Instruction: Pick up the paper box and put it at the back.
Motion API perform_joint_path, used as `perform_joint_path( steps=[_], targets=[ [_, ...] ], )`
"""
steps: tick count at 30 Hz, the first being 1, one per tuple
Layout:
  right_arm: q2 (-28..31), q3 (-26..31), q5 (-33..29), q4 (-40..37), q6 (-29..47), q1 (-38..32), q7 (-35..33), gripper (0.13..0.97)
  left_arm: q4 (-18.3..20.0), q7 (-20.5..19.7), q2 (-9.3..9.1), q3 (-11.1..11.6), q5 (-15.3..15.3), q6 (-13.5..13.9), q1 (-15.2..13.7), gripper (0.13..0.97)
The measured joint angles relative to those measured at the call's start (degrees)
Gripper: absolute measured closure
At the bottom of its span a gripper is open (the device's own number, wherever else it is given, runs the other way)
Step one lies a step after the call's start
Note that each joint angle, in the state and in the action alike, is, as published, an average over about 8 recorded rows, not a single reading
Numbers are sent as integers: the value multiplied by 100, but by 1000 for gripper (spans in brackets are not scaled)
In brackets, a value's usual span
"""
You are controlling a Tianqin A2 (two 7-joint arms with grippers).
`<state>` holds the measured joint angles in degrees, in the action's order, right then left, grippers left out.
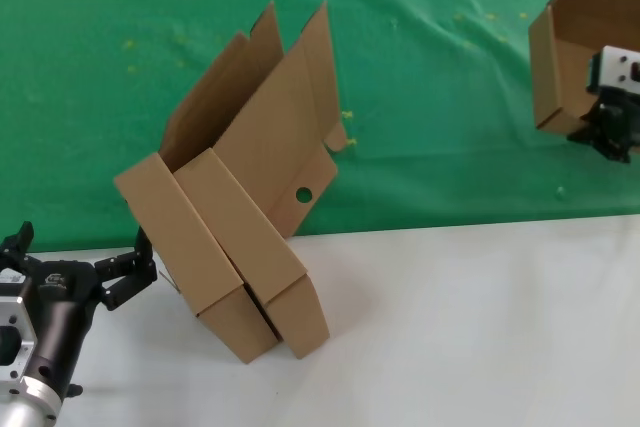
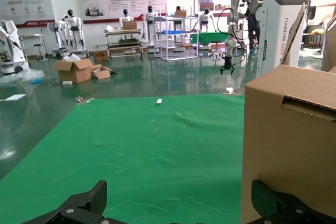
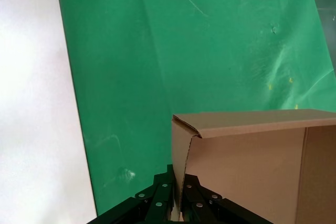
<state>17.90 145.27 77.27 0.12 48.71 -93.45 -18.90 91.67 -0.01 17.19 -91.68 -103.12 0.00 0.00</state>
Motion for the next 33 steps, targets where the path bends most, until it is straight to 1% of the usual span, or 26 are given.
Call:
perform_joint_path(
  steps=[7,15,19,27,28,33],
  targets=[
    [-40,-299,-185,-1,-106,154,93,935,0,0,0,0,0,0,0,132],
    [-79,-597,-344,-1,-185,286,165,871,0,0,0,0,0,0,0,132],
    [-113,-737,-399,-1,-209,356,183,871,0,0,0,0,0,0,0,132],
    [-106,-1039,-437,1,-198,388,162,743,0,0,0,0,0,0,0,132],
    [-88,-1081,-431,2,-186,375,152,743,0,0,0,0,0,0,0,132],
    [99,-1292,-382,3,-16,234,58,622,0,0,0,0,0,0,0,132]
  ],
)
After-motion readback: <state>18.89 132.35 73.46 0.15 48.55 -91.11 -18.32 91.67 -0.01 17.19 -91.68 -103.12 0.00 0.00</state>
